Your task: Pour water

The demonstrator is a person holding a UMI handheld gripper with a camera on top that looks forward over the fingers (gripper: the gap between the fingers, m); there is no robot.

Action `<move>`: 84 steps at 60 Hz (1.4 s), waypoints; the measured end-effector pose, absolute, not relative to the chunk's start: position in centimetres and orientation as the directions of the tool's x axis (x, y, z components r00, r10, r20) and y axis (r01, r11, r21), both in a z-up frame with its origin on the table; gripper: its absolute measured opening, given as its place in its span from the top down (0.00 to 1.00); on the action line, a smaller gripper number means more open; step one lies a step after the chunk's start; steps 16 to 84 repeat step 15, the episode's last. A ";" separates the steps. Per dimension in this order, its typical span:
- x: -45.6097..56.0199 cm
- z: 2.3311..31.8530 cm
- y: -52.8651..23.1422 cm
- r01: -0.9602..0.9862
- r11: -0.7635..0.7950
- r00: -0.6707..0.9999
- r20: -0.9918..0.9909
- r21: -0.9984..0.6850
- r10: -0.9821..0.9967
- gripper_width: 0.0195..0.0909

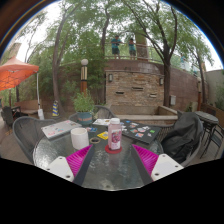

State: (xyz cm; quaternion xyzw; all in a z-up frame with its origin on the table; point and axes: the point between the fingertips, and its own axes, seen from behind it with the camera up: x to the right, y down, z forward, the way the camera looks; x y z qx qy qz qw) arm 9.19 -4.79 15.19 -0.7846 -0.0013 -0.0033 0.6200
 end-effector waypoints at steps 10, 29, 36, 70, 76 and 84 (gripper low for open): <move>8.1 15.7 -13.9 -0.015 -0.219 1.000 -0.011 -0.976 -0.018 0.09; 7.7 15.5 -17.9 -0.022 -0.220 1.000 -0.019 -0.975 -0.014 0.09; 7.7 15.5 -17.9 -0.022 -0.220 1.000 -0.019 -0.975 -0.014 0.09; 7.7 15.5 -17.9 -0.022 -0.220 1.000 -0.019 -0.975 -0.014 0.09; 7.7 15.5 -17.9 -0.022 -0.220 1.000 -0.019 -0.975 -0.014 0.09; 7.7 15.5 -17.9 -0.022 -0.220 1.000 -0.019 -0.975 -0.014 0.09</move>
